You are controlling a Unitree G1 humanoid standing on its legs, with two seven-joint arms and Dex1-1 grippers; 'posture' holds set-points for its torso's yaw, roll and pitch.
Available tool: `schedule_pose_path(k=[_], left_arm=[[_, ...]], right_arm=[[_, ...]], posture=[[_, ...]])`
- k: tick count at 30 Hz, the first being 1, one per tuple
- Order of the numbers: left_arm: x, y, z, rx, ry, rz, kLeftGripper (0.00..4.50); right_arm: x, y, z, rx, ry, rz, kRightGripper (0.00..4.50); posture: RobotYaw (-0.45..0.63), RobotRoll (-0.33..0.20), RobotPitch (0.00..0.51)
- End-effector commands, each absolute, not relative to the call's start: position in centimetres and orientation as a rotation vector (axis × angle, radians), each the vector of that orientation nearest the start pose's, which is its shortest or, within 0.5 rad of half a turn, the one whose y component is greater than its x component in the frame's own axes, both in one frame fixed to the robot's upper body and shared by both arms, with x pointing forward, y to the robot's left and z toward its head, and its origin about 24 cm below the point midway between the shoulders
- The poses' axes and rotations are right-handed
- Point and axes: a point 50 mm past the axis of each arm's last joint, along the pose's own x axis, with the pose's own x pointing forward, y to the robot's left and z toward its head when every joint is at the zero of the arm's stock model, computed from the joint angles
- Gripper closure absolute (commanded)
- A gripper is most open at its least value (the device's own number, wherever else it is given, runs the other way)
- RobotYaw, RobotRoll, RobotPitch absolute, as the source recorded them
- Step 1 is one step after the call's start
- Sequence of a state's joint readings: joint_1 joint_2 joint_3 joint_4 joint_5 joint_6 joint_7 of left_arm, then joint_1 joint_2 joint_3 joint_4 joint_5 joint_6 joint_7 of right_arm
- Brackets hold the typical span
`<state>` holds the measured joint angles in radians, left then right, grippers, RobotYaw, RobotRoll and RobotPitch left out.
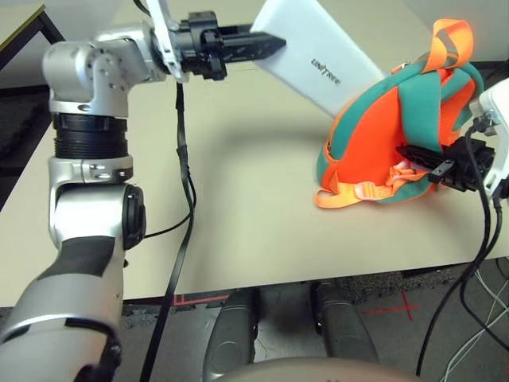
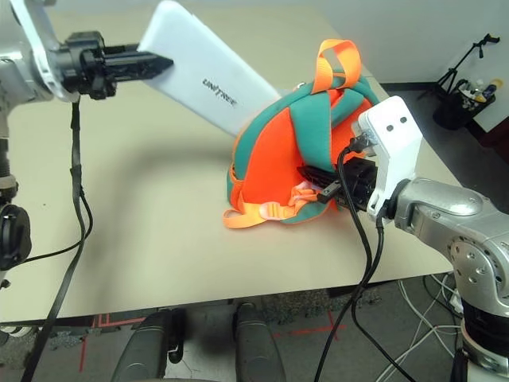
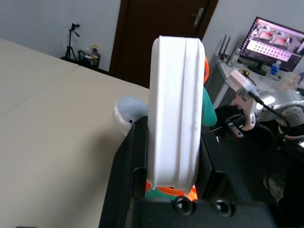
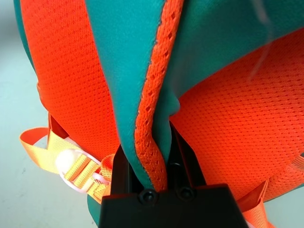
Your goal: Put the pencil case into the backpack and zip it.
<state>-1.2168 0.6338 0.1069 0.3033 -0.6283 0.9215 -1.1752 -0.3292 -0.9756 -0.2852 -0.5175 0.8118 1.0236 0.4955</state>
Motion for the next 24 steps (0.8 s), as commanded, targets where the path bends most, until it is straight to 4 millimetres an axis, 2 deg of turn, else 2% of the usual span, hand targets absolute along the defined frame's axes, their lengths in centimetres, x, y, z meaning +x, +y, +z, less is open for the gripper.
schedule_pose_path(k=[1,6,15,24], left_arm=[[31.2,16.9,34.3,-0.06,-0.118,-1.354,3.17],[30.2,16.6,34.3,-0.072,-0.078,-1.382,3.17],[29.6,15.4,34.1,-0.101,0.012,-1.414,3.17],[29.0,16.2,34.0,-0.115,0.052,-1.414,3.17]], right_arm=[[24.3,-22.7,22.2,-0.3,0.256,0.613,4.3],[24.6,-22.8,22.1,-0.303,0.257,0.615,4.3],[24.9,-22.9,21.9,-0.306,0.257,0.618,4.3],[24.8,-23.1,21.8,-0.311,0.262,0.613,4.3]], posture=[[0.03,0.0,0.187],[0.04,0.0,0.186],[0.04,0.0,0.183],[0.04,0.0,0.189]])
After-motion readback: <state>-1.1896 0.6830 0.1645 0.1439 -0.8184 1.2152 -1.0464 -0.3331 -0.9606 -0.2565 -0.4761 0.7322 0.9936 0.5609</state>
